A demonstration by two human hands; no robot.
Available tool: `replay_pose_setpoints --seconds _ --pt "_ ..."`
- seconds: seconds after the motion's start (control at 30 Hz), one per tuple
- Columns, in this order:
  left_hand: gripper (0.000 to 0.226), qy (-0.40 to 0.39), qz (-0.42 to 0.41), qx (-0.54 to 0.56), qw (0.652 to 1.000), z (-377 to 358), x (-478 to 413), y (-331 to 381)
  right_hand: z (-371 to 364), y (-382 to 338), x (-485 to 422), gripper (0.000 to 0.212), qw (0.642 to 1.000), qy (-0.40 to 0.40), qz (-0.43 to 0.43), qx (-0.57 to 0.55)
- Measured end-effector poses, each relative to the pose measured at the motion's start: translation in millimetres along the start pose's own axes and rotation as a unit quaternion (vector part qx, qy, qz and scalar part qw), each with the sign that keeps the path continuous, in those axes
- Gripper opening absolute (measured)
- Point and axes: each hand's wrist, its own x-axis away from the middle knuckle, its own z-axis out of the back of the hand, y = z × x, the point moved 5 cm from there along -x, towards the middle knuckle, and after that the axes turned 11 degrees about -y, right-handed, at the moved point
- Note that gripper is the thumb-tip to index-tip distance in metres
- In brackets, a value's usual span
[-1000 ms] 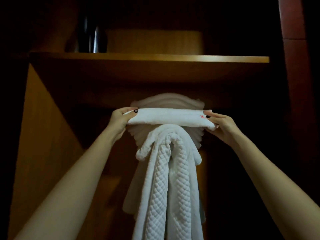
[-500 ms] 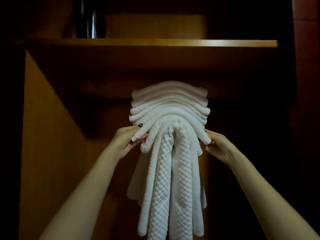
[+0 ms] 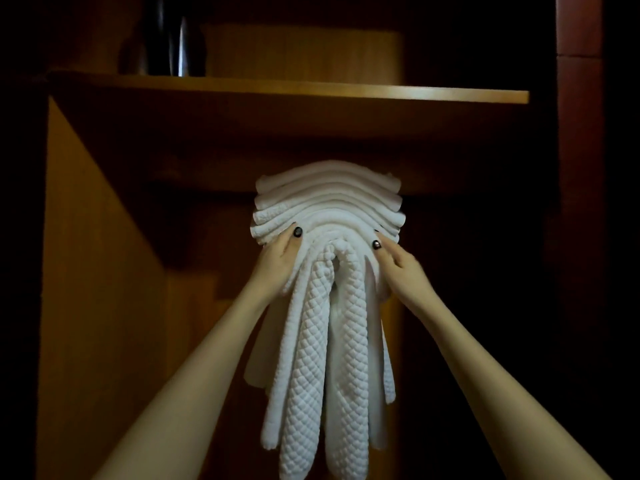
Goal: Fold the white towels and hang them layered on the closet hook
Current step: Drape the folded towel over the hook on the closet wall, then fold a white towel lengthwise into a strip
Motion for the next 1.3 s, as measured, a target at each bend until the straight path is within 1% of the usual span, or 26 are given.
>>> replay_pose_setpoints --seconds 0.07,0.1,0.17,0.23,0.33,0.37,0.43,0.5,0.57,0.67,0.77,0.9,0.97,1.03,1.13,1.2,1.3 --pt "0.057 -0.033 0.020 0.008 0.999 -13 -2 -4 -15 2 -2 0.061 0.999 -0.041 -0.011 0.027" --pt "0.063 -0.049 0.016 0.027 0.998 -18 -1 -6 -21 4 -1 0.067 0.999 -0.052 -0.012 0.008" --pt "0.062 -0.072 0.007 0.081 0.994 -24 0 -6 -28 5 2 0.070 0.997 -0.058 -0.009 -0.051" --pt "0.057 -0.091 0.017 0.096 0.991 -23 2 -1 -27 2 5 0.066 0.995 -0.055 -0.017 -0.079" --pt "0.062 -0.122 0.035 0.042 0.991 -16 9 9 -22 -10 13 0.065 0.994 -0.079 -0.031 -0.064" --pt "0.064 -0.113 0.037 0.010 0.993 -11 13 12 -19 -16 19 0.068 0.994 -0.087 -0.039 -0.047" --pt "0.066 -0.067 0.034 -0.048 0.996 -1 29 22 -12 -26 39 0.076 0.995 -0.087 -0.056 -0.012" --pt "0.064 -0.037 0.031 -0.094 0.994 0 53 35 -7 -38 66 0.075 0.996 -0.068 -0.053 0.007" --pt "0.058 -0.031 0.020 -0.148 0.988 -9 81 47 -4 -49 102 0.072 0.997 -0.052 -0.058 0.026" --pt "0.052 -0.060 -0.008 -0.172 0.983 -32 130 61 12 -55 175 0.068 0.992 -0.049 -0.102 0.055" --pt "0.054 -0.136 -0.049 -0.183 0.972 -77 181 71 43 -44 261 0.062 0.978 -0.046 -0.179 0.097" --pt "0.054 -0.273 -0.070 -0.162 0.946 -175 252 104 82 -22 387 0.060 0.940 -0.050 -0.309 0.139" --pt "0.056 -0.356 -0.082 -0.152 0.919 -234 292 126 98 -12 455 0.062 0.912 -0.076 -0.372 0.156" --pt "0.057 -0.428 -0.108 -0.147 0.885 -293 333 150 123 -5 525 0.063 0.881 -0.062 -0.436 0.172" --pt "0.059 -0.492 -0.187 -0.162 0.834 -372 388 194 175 -3 624 0.062 0.823 -0.012 -0.535 0.190" --pt "0.060 -0.525 -0.239 -0.152 0.803 -420 418 227 210 -9 688 0.062 0.780 0.010 -0.594 0.196" --pt "0.060 -0.559 -0.289 -0.120 0.768 -489 460 280 255 -20 779 0.061 0.722 0.036 -0.662 0.198"
